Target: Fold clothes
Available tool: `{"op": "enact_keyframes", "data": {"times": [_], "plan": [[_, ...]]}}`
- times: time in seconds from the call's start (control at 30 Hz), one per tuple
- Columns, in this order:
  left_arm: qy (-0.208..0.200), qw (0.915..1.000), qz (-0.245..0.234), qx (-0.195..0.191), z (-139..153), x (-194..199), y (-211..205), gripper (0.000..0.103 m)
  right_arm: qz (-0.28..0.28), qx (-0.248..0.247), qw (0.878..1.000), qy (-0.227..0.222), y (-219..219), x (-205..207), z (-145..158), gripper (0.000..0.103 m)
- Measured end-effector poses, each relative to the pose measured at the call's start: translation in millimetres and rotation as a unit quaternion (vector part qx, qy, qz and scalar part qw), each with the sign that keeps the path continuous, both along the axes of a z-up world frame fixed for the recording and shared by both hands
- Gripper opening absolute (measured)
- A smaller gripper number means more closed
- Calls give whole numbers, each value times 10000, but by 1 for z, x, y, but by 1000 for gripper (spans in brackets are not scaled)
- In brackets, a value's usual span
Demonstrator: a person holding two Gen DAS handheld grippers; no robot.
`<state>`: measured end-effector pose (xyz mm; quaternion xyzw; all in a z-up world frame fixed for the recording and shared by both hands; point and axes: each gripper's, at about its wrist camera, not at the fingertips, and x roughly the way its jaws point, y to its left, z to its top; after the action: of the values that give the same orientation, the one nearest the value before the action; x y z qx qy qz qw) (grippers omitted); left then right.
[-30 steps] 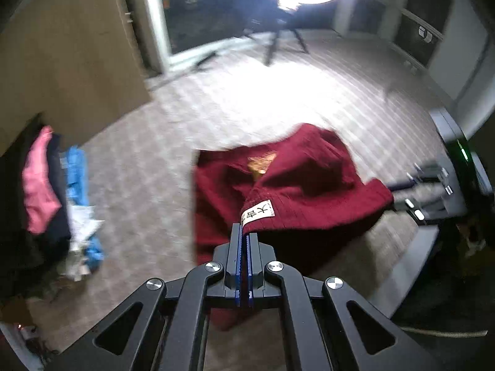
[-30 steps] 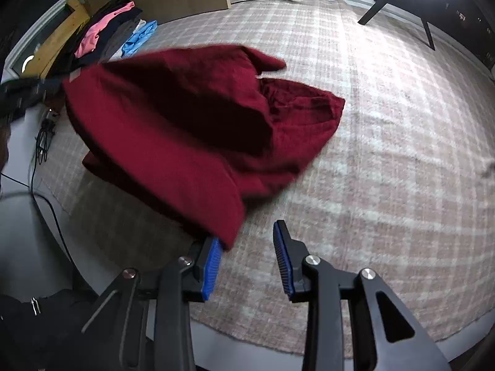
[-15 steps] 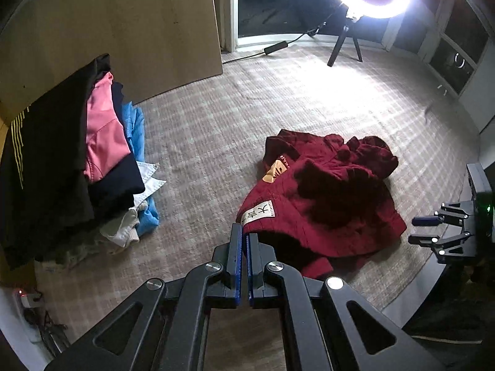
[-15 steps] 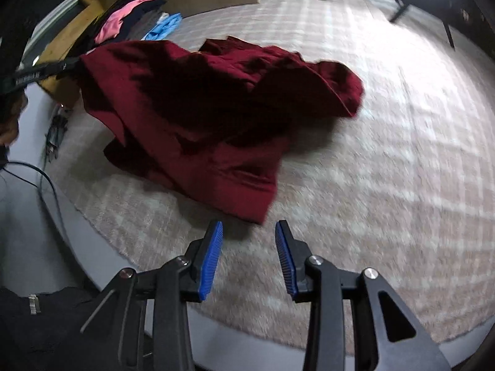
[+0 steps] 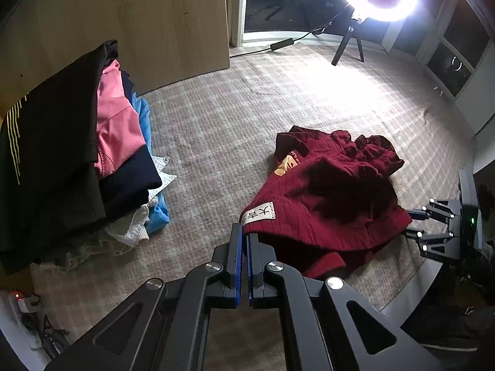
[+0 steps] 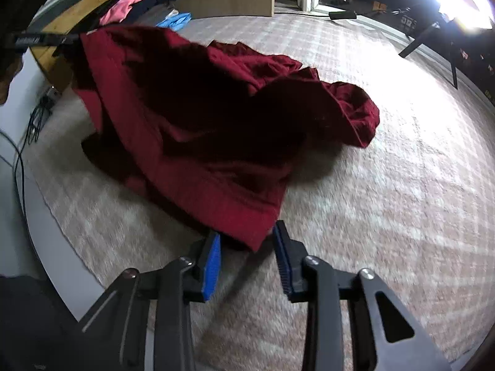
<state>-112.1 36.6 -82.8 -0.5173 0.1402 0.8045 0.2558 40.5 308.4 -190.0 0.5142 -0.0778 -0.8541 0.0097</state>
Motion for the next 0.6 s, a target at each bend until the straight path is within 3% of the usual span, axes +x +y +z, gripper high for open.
{"op": "enact_keyframes", "data": {"times": [0.03, 0.13, 0.2, 0.27, 0.4, 0.53, 0.6], "plan": [[13, 10000, -13, 0, 1, 0, 0, 2, -98, -196, 9997, 47, 6, -1, 4, 10], [99, 9999, 7, 28, 11, 1, -2, 2, -371, -772, 9962, 174, 28, -2, 18, 5], [117, 9999, 25, 78, 21, -3, -2, 2, -321, -596, 9976, 134, 37, -7, 32, 4], [219, 9997, -8, 81, 35, -10, 2, 2, -208, -240, 9994, 125, 49, -15, 57, 4], [609, 9980, -97, 161, 84, -41, 25, 2, -158, 1073, 9938, 247, 91, -48, 140, 4], [1155, 9928, -176, 274, 139, -73, 55, 2, -345, 2208, 9727, 624, 132, -77, 237, 4], [1449, 9885, -172, 393, 164, -80, 65, 2, -360, 2763, 9572, 786, 142, -86, 270, 4]]}}
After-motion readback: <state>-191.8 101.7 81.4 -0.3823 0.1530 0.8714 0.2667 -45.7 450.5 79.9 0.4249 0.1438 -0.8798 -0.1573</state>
